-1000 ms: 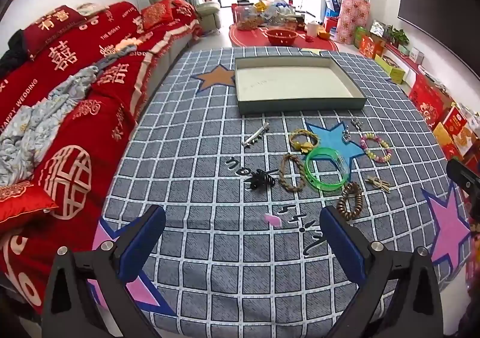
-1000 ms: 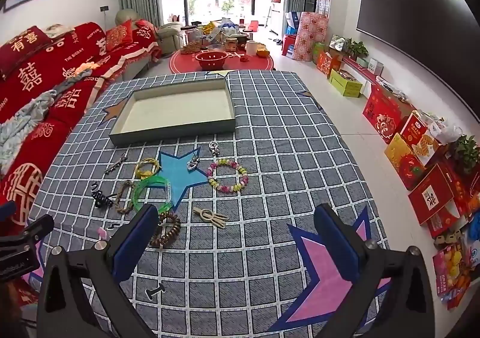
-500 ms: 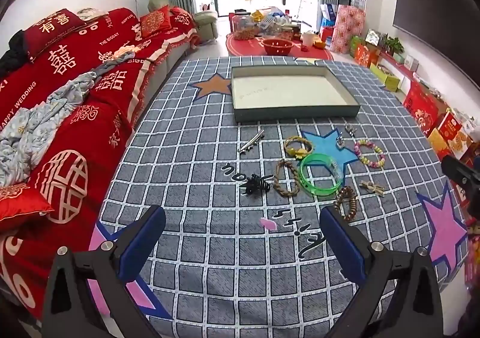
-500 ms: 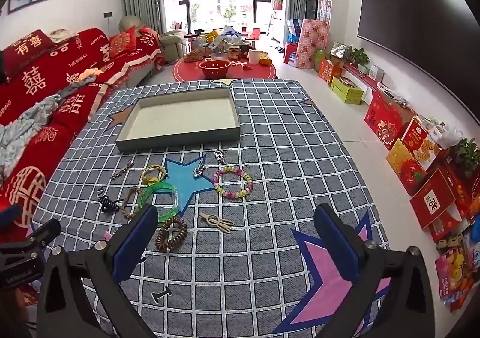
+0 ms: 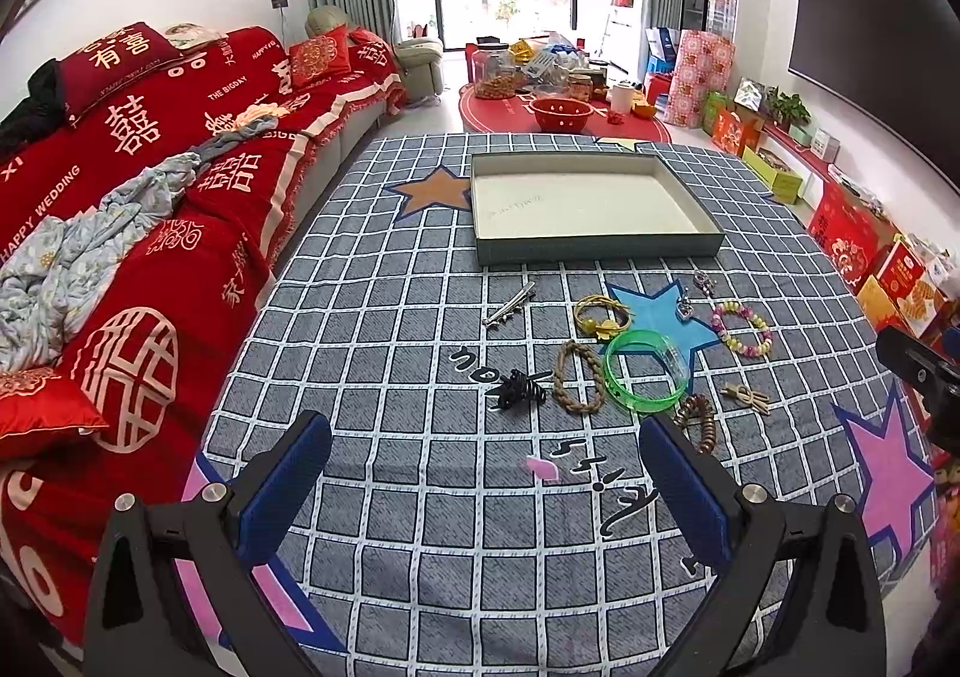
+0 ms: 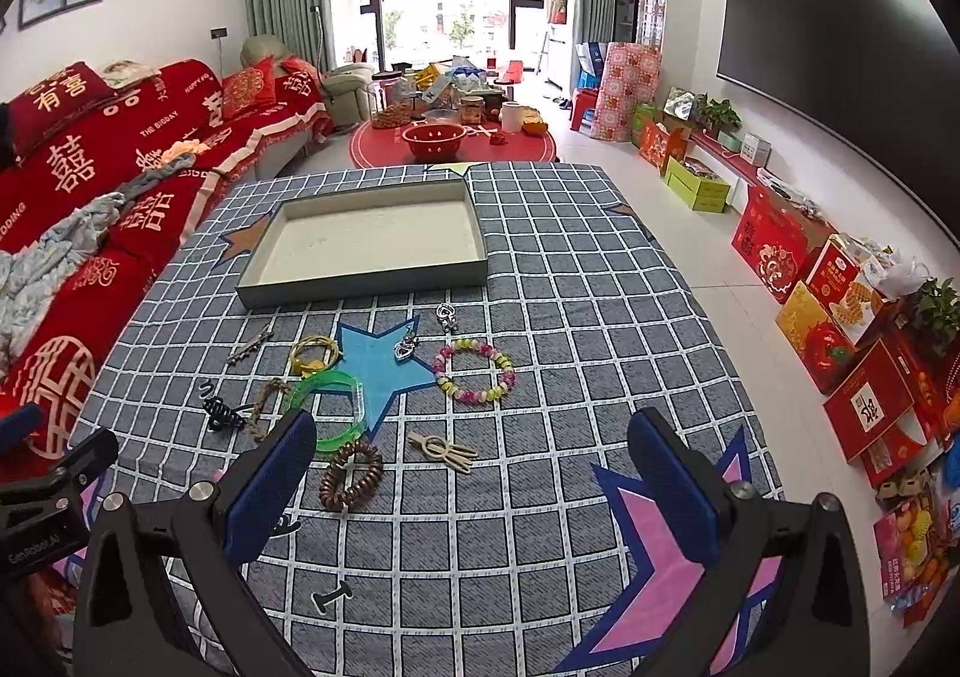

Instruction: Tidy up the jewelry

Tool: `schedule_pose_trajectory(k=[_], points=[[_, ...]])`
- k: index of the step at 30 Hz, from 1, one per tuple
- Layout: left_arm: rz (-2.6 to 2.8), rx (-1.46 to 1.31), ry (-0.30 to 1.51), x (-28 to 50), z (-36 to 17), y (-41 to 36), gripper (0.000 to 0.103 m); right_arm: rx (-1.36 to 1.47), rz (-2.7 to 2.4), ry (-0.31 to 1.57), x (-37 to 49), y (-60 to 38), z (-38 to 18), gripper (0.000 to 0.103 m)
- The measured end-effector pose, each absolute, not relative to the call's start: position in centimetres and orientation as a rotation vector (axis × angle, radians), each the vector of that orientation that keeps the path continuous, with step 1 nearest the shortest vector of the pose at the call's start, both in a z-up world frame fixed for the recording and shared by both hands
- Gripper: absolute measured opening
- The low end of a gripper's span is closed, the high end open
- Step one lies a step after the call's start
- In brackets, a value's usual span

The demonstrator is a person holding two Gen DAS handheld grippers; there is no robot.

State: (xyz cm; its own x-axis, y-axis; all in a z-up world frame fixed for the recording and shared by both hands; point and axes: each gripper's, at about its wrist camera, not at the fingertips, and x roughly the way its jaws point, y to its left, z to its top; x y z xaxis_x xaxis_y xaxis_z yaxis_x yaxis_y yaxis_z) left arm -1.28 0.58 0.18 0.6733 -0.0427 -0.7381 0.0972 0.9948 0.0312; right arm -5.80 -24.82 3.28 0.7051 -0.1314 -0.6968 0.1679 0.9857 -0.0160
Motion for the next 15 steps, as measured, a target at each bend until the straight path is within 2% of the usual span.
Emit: schedule_pose_trajectory(k=[15], points=[[-0.084,0.058,0.826,-1.18,0.25,0.50,0.103,0.048,-0.170,0.756,-5.55,-24.88,3.83,0.103]])
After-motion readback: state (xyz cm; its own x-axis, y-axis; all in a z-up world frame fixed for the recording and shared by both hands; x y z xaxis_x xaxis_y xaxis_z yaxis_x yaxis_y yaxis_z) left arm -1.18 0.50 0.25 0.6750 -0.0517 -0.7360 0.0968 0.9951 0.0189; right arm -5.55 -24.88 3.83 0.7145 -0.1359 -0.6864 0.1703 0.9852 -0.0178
